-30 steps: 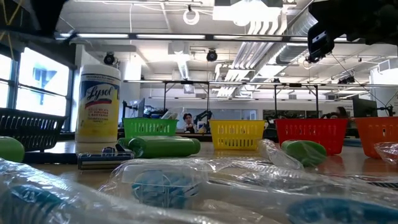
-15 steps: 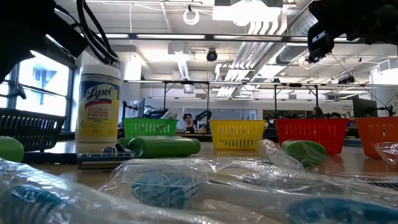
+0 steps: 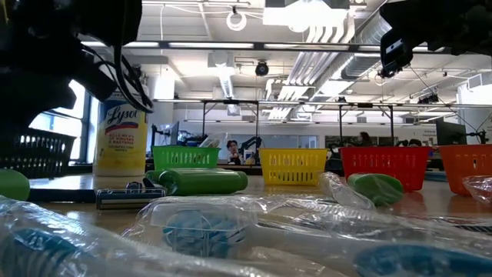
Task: Pick & Place Travel size toiletries
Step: Put the blue razor into the black bin, then put the black hair comb into the red bin
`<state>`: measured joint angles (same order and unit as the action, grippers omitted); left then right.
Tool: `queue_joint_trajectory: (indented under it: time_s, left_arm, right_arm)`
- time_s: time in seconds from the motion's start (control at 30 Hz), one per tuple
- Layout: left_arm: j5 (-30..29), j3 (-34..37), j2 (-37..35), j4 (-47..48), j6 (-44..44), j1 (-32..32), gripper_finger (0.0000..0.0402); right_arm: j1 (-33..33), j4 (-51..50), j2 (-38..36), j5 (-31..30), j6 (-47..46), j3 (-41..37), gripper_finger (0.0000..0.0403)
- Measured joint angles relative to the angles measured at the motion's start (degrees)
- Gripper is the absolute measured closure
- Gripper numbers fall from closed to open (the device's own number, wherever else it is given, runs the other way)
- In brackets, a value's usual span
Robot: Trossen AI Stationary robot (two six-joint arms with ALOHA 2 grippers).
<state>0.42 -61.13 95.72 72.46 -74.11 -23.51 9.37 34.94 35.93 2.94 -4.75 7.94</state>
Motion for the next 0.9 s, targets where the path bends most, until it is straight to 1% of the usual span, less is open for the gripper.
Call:
queue_joint_trajectory:
  time_s: [0.1,0.23,0.37,0.43,0.53,0.6,0.67,0.73,0.77,0.8,0.9]
  left_arm:
    - [1.07,0.13,0.0,-1.89,1.85,0.01,0.0338]
    - [1.2,0.18,0.0,-1.96,1.91,0.01,0.0298]
    - [1.02,0.17,0.0,-1.25,1.91,0.01,0.0273]
    - [1.04,-0.4,0.02,0.97,2.09,0.01,0.0266]
    - [0.48,-4.23,0.02,8.61,2.97,-0.03,0.0262]
    - [-3.56,-8.88,0.02,14.27,3.86,-0.77,0.0262]
    - [-11.16,-14.21,-0.68,17.41,6.55,-2.91,0.0261]
    - [-19.05,-18.68,-2.84,16.32,12.4,-5.63,0.0262]
    - [-22.79,-20.06,-4.45,13.53,16.53,-6.89,0.0263]
    - [-25.35,-20.77,-6.41,9.68,21.56,-8.14,0.0267]
    - [-29.7,-19.62,-12.97,-5.96,41.02,-10.06,0.0289]
  right_arm:
    - [0.0,0.0,-0.01,0.0,0.0,0.0,0.0401]
    - [0.0,0.0,-0.01,0.0,0.0,0.0,0.0401]
    - [0.0,-0.02,-0.01,0.0,0.0,0.0,0.0401]
    - [0.0,-0.02,-0.01,0.0,0.0,0.0,0.0401]
    - [0.0,-0.02,-0.01,0.0,0.0,0.0,0.0401]
    - [0.0,-0.02,-0.01,0.0,0.0,0.01,0.0401]
    - [0.0,-0.02,0.01,0.0,0.0,0.0,0.0401]
    - [0.0,-0.02,-0.01,0.02,0.0,0.01,0.0401]
    - [0.0,-0.02,-0.01,0.0,0.0,0.0,0.0401]
    - [0.0,0.0,-0.01,0.02,0.0,0.0,0.0401]
    - [0.0,0.0,0.0,0.02,0.0,0.0,0.0401]
